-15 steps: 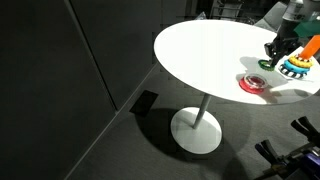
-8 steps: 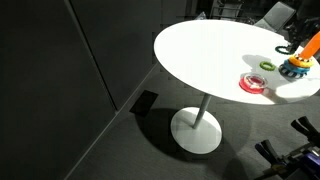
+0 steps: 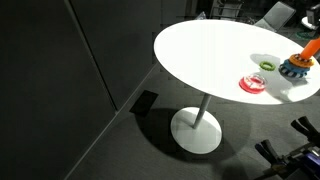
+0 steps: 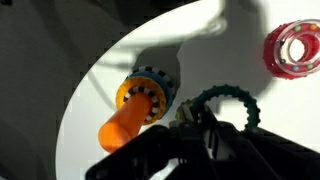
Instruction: Put the green ring on the orange stand
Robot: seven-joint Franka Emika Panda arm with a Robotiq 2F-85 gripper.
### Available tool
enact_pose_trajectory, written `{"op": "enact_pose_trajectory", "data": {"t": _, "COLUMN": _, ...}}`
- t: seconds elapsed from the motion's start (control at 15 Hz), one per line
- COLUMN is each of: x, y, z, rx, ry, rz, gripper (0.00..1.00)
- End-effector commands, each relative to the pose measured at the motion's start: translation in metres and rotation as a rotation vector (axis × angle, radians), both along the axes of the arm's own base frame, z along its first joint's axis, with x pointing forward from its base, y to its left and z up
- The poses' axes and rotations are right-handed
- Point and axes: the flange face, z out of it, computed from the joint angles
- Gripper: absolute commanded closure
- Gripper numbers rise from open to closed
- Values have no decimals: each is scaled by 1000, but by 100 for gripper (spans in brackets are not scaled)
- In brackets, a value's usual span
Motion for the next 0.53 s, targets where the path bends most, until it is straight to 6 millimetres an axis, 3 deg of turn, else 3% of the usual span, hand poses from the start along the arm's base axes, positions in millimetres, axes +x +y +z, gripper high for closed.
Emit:
{"op": "enact_pose_trajectory", "data": {"t": 0.0, "x": -18, "y": -10, "z": 25, "rx": -21, "ry": 6, "rz": -53, "gripper": 94}}
{"op": "enact_pose_trajectory", "data": {"t": 0.47, "x": -31, "y": -43, "z": 44, "rx": -47, "ry": -22, "rz": -147, "gripper": 94}}
